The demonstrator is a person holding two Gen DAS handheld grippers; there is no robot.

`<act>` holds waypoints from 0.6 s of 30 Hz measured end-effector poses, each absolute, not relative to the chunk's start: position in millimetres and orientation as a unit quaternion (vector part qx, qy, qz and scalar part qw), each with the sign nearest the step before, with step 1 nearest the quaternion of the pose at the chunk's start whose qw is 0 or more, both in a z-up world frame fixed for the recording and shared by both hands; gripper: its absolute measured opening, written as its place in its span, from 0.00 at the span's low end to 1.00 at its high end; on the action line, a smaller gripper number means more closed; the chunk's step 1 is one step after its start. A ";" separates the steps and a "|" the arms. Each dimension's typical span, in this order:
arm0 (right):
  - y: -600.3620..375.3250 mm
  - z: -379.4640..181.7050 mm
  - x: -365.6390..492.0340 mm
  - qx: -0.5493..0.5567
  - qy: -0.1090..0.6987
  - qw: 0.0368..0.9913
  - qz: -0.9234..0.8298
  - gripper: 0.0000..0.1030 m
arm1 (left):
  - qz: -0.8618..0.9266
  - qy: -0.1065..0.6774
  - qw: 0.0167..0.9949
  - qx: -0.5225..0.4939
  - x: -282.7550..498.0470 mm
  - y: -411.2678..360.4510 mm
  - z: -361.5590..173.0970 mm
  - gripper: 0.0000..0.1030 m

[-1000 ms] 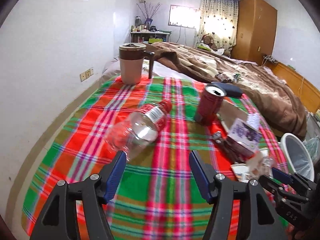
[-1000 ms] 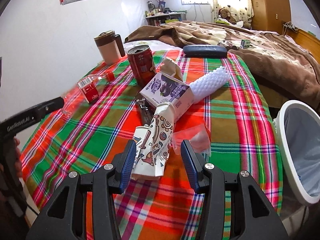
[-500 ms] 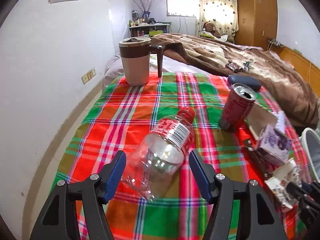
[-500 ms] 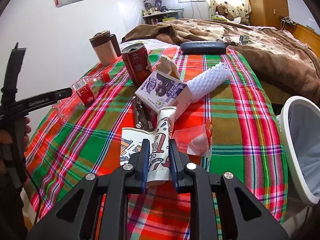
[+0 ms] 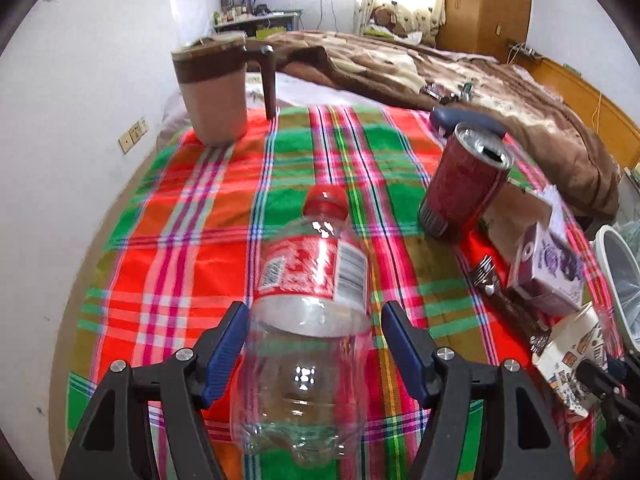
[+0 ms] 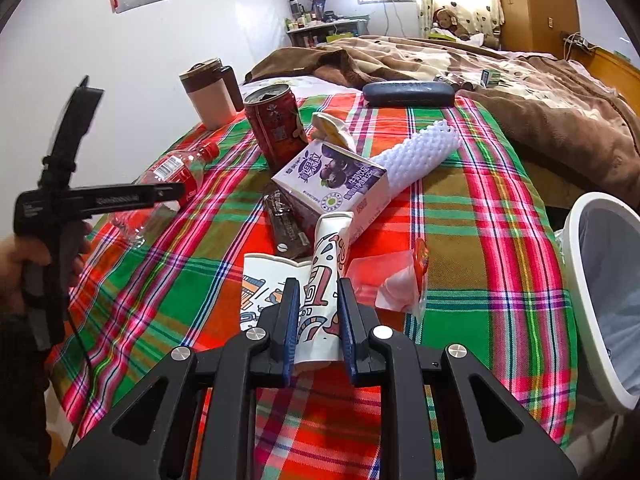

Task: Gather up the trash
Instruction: 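Grasp the white printed paper cup with the right tool while the left tool grasps the clear Coca-Cola bottle, then carry the paper cup with the right tool while the left tool carries the bottle over the bin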

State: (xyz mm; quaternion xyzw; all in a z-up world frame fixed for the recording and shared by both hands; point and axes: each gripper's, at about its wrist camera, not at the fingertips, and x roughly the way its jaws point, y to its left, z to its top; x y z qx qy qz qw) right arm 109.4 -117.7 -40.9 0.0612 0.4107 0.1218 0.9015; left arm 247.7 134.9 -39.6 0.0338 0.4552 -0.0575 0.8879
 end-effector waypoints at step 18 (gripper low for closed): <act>-122.3 -39.0 103.9 0.070 0.401 0.905 0.126 0.19 | -0.056 0.435 0.898 -0.028 229.5 136.4 -36.1 0.60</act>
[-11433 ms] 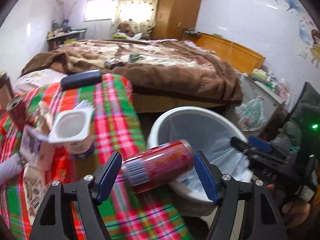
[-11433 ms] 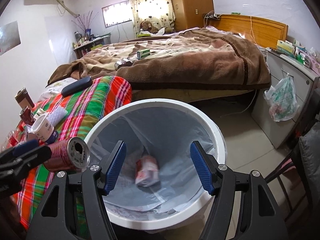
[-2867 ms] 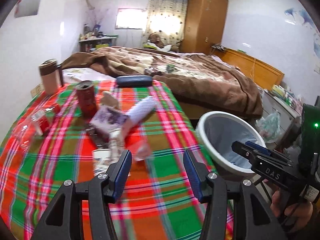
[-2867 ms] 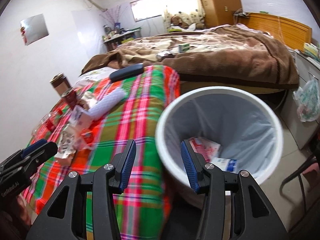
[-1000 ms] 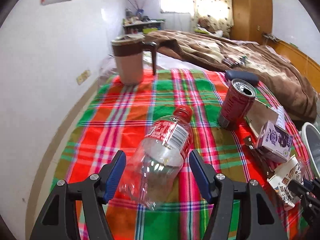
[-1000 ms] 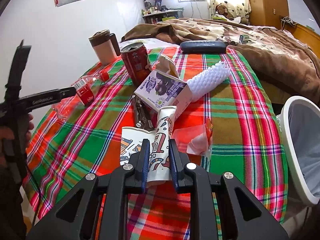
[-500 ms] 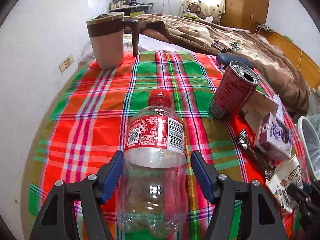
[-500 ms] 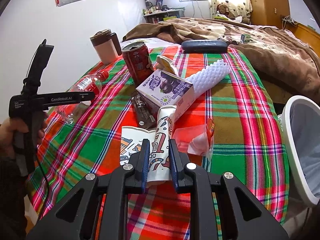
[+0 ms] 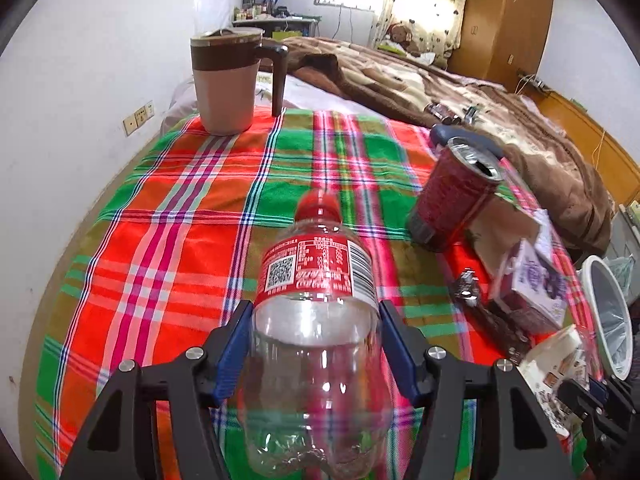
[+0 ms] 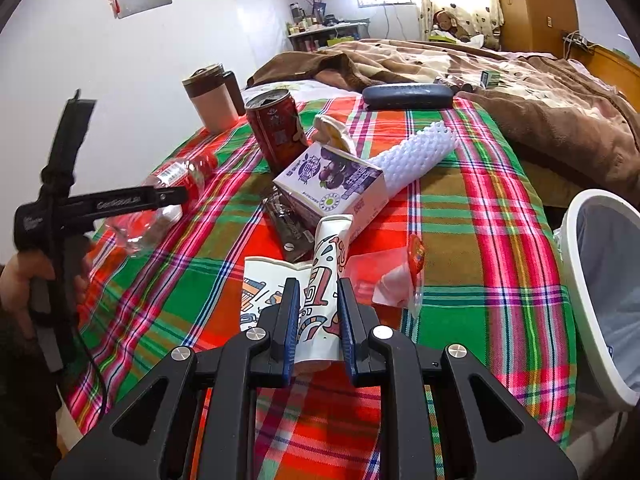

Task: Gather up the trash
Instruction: 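Carry the paper cup with the right tool while the left tool carries the bottle over the bin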

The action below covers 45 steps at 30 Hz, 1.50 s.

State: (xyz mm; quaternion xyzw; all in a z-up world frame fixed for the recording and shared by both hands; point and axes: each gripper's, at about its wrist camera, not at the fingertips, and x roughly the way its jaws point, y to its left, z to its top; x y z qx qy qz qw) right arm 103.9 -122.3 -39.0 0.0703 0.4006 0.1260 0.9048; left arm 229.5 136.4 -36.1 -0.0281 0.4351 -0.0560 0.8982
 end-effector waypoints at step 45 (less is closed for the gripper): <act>-155.8 -15.6 72.8 0.095 0.351 0.923 0.126 0.19 | -0.088 0.389 0.917 -0.032 128.1 87.1 4.3 0.60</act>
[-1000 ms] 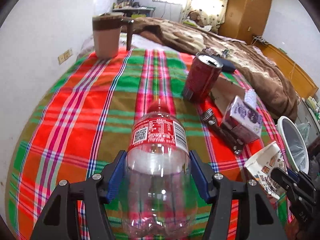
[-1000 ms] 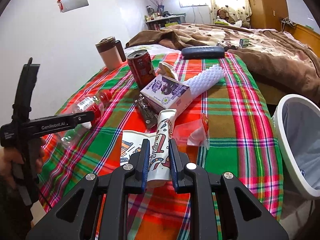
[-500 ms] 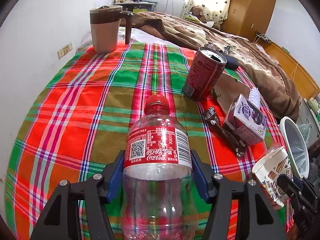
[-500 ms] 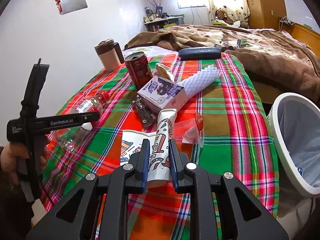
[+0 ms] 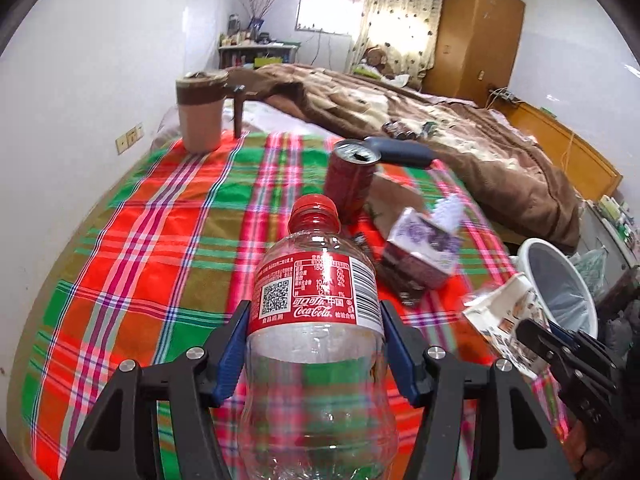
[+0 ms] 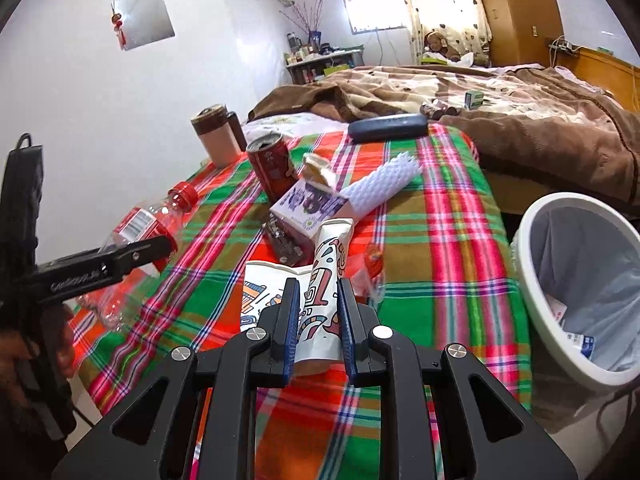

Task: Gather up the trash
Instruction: 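Carry the paper cup with the right tool while the left tool carries the bottle over the bin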

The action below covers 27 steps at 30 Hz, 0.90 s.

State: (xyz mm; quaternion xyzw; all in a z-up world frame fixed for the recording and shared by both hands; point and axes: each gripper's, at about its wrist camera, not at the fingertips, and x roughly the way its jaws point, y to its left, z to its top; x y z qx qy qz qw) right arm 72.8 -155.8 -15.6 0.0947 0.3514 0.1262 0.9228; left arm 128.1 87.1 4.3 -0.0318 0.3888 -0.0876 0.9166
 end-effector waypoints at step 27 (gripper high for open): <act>-281.2 12.7 35.5 0.144 0.290 0.946 -0.005 0.19 | -0.229 0.339 0.913 0.005 80.8 -78.1 45.2 0.60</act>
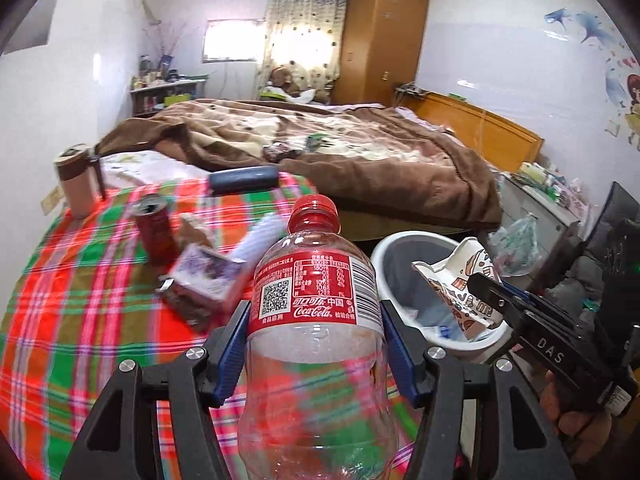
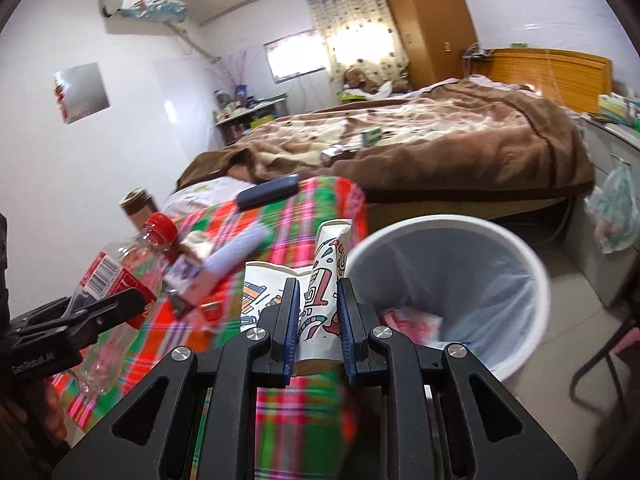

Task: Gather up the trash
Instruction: 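Carry the paper cup with the right tool while the left tool carries the bottle over the bin, then open the right tool to drop the paper cup while the left tool drops the bottle into the bin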

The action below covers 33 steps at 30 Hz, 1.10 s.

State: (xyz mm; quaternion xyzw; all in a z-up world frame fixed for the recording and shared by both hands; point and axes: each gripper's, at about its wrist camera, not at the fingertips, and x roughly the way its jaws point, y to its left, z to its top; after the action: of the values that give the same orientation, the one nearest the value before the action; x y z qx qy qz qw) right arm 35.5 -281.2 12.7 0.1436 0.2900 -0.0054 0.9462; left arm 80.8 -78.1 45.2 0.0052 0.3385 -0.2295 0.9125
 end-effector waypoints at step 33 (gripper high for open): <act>-376.7 -36.1 60.1 0.130 0.369 0.912 -0.125 0.19 | -0.321 0.393 0.861 0.041 128.3 -250.6 -4.7 0.60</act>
State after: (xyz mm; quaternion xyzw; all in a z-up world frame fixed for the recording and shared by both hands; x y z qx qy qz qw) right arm 60.1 -376.7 -36.1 0.1303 0.3694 -0.1253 0.9115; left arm 128.3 -250.6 -4.7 0.0408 0.3930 -0.3212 0.8607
